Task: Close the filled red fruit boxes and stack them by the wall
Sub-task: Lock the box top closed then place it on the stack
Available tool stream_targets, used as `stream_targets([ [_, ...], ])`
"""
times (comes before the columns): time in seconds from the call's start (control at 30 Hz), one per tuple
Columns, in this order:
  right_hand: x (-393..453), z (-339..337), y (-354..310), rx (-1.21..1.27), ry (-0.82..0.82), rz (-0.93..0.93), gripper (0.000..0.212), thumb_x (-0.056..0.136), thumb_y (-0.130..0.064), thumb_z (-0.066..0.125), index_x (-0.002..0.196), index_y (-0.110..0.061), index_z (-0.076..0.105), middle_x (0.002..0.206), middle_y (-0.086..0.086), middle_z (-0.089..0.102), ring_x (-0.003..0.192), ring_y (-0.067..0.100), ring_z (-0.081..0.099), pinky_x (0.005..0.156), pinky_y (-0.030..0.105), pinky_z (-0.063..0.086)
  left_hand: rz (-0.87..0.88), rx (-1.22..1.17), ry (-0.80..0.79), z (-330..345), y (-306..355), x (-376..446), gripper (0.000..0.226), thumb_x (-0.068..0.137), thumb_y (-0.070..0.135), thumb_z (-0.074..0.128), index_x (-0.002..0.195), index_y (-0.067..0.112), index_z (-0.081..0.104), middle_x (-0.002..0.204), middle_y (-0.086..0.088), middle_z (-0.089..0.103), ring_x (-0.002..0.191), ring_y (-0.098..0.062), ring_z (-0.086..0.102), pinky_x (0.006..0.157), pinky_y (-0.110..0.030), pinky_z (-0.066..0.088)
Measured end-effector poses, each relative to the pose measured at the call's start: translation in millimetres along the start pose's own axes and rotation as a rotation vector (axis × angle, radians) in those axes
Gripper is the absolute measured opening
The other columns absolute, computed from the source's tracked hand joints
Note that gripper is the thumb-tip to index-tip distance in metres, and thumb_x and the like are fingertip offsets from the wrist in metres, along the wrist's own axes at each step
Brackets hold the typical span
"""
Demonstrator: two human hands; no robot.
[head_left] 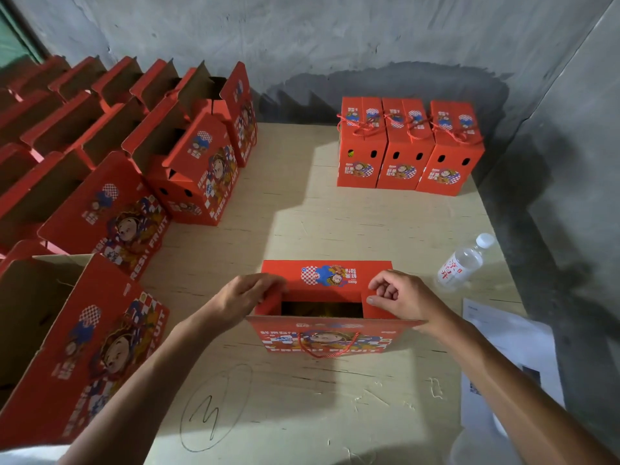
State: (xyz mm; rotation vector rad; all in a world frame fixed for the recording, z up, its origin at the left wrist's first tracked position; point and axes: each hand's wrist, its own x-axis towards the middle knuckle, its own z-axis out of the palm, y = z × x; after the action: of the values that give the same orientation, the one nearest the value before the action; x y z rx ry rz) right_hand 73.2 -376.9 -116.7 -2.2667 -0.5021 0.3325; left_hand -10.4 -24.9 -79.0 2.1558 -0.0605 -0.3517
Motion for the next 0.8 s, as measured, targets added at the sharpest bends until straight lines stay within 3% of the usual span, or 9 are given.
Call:
stream_targets([
  [0.1, 3, 0, 1, 0.005, -0.021, 0.015, 0.022, 0.081, -0.009, 0.087, 0.096, -0.012, 0.071, 0.080, -0.006, 0.061, 0.063, -0.003, 0.052, 0.063, 0.010, 0.042, 0.047, 0.079, -0.096, -3, -1, 11, 0.027, 0.107, 0.010, 0.050, 0.126, 0.008, 0.069, 0.118, -0.013, 0.072, 0.105, -0.032, 0.070, 0.089, -0.051, 0.058],
  [0.27, 7, -1, 3, 0.007, -0.053, 0.002, 0.023, 0.081, -0.010, 0.087, 0.095, -0.016, 0.071, 0.081, -0.008, 0.061, 0.063, -0.003, 0.054, 0.064, 0.010, 0.043, 0.205, 0.068, -0.031, 0, -12, 16, 0.035, 0.099, 0.003, 0.062, 0.134, 0.001, 0.064, 0.125, -0.012, 0.070, 0.108, -0.025, 0.071, 0.090, -0.046, 0.060],
  [0.37, 9, -1, 7, -0.029, -0.065, -0.047, 0.022, 0.081, -0.011, 0.087, 0.098, -0.013, 0.073, 0.083, -0.010, 0.061, 0.067, -0.002, 0.056, 0.065, 0.011, 0.044, 0.326, 0.158, 0.011, 3, -17, 20, 0.044, 0.088, 0.011, 0.078, 0.129, 0.001, 0.067, 0.124, 0.002, 0.069, 0.112, -0.013, 0.065, 0.089, -0.036, 0.059],
  [0.43, 11, -1, 10, -0.064, -0.081, -0.082, 0.020, 0.083, -0.013, 0.086, 0.098, -0.013, 0.073, 0.085, -0.010, 0.061, 0.069, 0.001, 0.058, 0.067, 0.014, 0.047, 0.440, 0.306, 0.044, 4, -22, 23, 0.027, 0.085, 0.020, 0.081, 0.111, 0.011, 0.079, 0.131, 0.004, 0.064, 0.119, -0.005, 0.054, 0.092, -0.030, 0.055],
  [0.53, 16, -4, 12, -0.128, -0.104, -0.152, 0.015, 0.085, -0.014, 0.084, 0.096, -0.013, 0.074, 0.082, -0.013, 0.059, 0.070, 0.000, 0.057, 0.068, 0.021, 0.047, 0.472, 0.462, 0.053, 2, -35, 26, 0.016, 0.088, 0.040, 0.077, 0.102, 0.033, 0.080, 0.149, 0.008, 0.052, 0.133, -0.009, 0.041, 0.107, -0.044, 0.043],
  [0.6, 20, -8, 7, -0.240, -0.111, -0.214, 0.013, 0.088, -0.025, 0.081, 0.093, -0.015, 0.073, 0.084, -0.015, 0.057, 0.074, -0.002, 0.055, 0.070, 0.027, 0.046, 0.418, 0.393, 0.065, 4, -39, 28, 0.026, 0.089, 0.056, 0.069, 0.106, 0.036, 0.074, 0.155, 0.007, 0.045, 0.141, -0.019, 0.040, 0.109, -0.056, 0.043],
  [0.67, 25, -13, 1, -0.413, -0.085, -0.274, 0.025, 0.088, -0.046, 0.077, 0.098, -0.024, 0.072, 0.105, -0.012, 0.060, 0.093, -0.003, 0.052, 0.084, 0.031, 0.047, 0.365, 0.311, 0.070, 6, -41, 33, 0.050, 0.086, 0.067, 0.064, 0.121, 0.032, 0.058, 0.157, -0.008, 0.042, 0.143, -0.031, 0.040, 0.107, -0.061, 0.046],
  [0.73, 33, -15, 0, -0.509, -0.114, -0.278, 0.052, 0.085, -0.068, 0.067, 0.124, -0.033, 0.064, 0.144, -0.010, 0.049, 0.127, 0.006, 0.044, 0.107, 0.032, 0.038, 0.223, 0.300, 0.032, 3, -41, 38, 0.085, 0.078, 0.078, 0.065, 0.144, 0.034, 0.035, 0.161, -0.016, 0.032, 0.148, -0.036, 0.033, 0.113, -0.064, 0.040],
  [0.8, 36, -17, 0, -0.444, -0.209, -0.162, 0.083, 0.081, -0.080, 0.060, 0.150, -0.040, 0.041, 0.160, -0.015, 0.033, 0.139, 0.005, 0.032, 0.116, 0.032, 0.031, 0.105, 0.254, -0.029, 2, -41, 43, 0.110, 0.071, 0.083, 0.066, 0.156, 0.026, 0.024, 0.165, -0.017, 0.023, 0.150, -0.036, 0.028, 0.113, -0.064, 0.039],
])
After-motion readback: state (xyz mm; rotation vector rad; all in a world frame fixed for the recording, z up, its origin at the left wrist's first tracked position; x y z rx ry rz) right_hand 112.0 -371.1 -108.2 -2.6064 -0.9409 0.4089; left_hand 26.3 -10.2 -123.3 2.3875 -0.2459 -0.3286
